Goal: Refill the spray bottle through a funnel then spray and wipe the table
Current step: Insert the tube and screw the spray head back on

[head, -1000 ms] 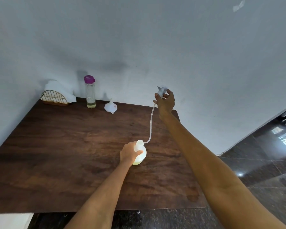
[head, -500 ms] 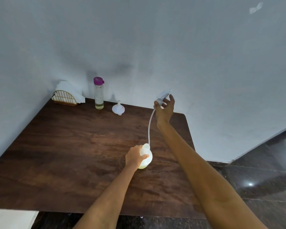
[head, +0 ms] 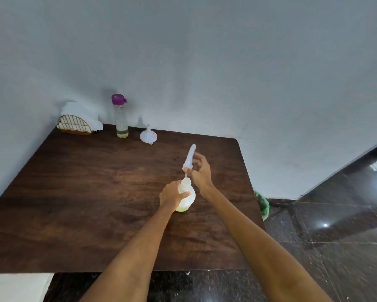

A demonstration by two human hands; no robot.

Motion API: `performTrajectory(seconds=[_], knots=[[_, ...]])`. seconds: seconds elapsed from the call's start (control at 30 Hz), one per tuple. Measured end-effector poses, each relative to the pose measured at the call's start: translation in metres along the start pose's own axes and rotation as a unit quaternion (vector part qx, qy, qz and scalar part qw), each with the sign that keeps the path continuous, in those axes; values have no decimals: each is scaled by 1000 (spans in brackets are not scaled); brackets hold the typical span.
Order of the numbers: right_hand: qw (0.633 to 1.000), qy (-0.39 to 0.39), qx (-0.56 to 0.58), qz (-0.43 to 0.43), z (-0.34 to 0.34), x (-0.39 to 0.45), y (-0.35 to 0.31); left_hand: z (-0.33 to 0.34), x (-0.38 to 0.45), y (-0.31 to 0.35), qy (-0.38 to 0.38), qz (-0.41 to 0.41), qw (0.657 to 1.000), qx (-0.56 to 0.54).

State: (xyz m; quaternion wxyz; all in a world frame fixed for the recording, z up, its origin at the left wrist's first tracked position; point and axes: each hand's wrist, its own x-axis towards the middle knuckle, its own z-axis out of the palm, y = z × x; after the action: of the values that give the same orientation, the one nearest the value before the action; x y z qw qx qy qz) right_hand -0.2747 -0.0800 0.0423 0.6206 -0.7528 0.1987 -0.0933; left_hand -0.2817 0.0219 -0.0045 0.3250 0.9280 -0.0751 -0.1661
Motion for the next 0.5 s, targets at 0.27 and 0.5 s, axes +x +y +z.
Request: performTrajectory(seconds=[0.27, 0.5], knots=[[997, 19, -72, -2, -3, -28, 28, -1, -6, 1, 6, -15, 1000, -23], [988, 149, 18, 17, 18, -40, 28, -1, -3, 0, -2, -3, 1000, -25]])
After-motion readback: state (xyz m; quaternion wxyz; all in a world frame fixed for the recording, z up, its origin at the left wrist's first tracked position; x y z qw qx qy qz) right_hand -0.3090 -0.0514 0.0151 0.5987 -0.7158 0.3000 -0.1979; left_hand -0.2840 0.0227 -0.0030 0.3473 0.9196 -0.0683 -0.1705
